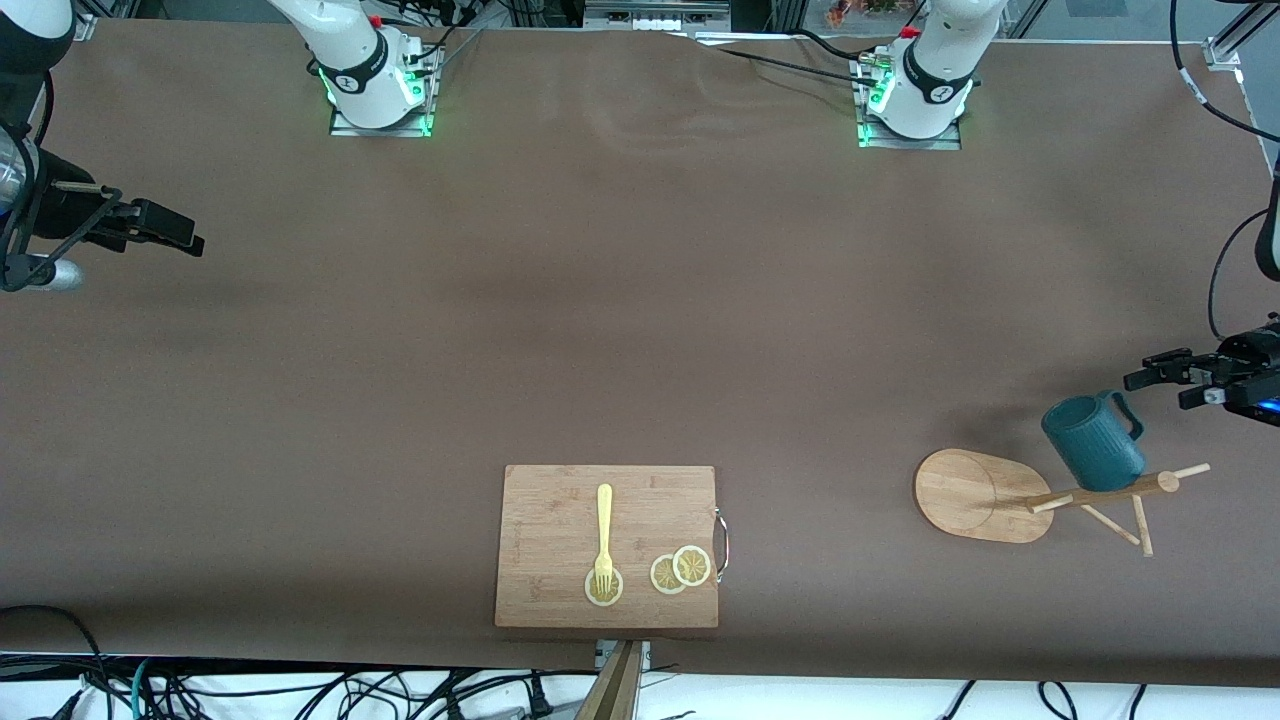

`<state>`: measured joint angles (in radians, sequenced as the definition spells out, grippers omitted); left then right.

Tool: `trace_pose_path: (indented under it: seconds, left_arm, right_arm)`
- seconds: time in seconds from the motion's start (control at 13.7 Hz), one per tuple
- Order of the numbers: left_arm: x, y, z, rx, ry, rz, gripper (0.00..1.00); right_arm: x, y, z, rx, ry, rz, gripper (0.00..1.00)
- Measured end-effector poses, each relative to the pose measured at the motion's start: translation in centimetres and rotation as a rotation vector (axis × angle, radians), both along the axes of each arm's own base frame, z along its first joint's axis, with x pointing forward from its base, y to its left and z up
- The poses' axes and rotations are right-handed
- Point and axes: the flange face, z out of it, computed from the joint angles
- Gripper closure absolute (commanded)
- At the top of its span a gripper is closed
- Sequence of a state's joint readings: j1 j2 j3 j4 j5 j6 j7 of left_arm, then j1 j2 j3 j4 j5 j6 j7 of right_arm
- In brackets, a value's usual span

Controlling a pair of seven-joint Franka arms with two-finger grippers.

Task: Pass cup and hang on rack
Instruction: 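Open the left gripper and release the mug on the peg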

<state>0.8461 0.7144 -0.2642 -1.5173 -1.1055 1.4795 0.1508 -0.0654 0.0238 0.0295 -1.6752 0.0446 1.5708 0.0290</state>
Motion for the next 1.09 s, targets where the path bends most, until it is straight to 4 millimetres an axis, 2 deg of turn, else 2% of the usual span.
trace_pose_path:
  seconds: [0.07, 0.22, 0.36, 0.51, 0.66, 0.8, 0.95, 1.09]
  left_arm:
    - [-0.5, 0.7, 0.8, 0.048, -0.022, -0.026, 0.00]
    - [-1.7, 1.6, 4.1, 0.148, -0.094, -0.096, 0.00]
    - [-2.7, 1.3, 9.4, 0.271, -0.129, -0.169, 0.00]
    - [-3.8, -0.4, 15.5, 0.390, -0.154, -0.232, 0.00]
    - [-4.9, -3.9, 21.3, 0.526, -0.174, -0.305, 0.00]
    - [-6.0, -9.1, 26.5, 0.669, -0.195, -0.393, 0.00]
    - [-7.4, -14.9, 30.5, 0.814, -0.189, -0.479, 0.00]
    - [-8.3, -20.1, 33.4, 0.950, -0.163, -0.521, 0.00]
  right_arm:
    - [0.0, 0.0, 0.0, 0.000, 0.000, 0.000, 0.00]
    - [0.0, -0.1, 0.0, 0.000, 0.000, -0.001, 0.00]
    - [0.0, -0.3, 0.0, 0.000, 0.000, -0.005, 0.00]
    - [0.0, -0.3, 0.0, 0.000, 0.000, -0.005, 0.00]
    - [0.0, -0.3, 0.0, 0.000, 0.001, -0.005, 0.00]
    - [0.0, -0.3, 0.0, 0.000, 0.001, -0.005, 0.00]
    - [0.0, -0.3, 0.0, 0.000, 0.001, -0.005, 0.00]
    - [0.0, -0.3, 0.0, 0.000, 0.001, -0.005, 0.00]
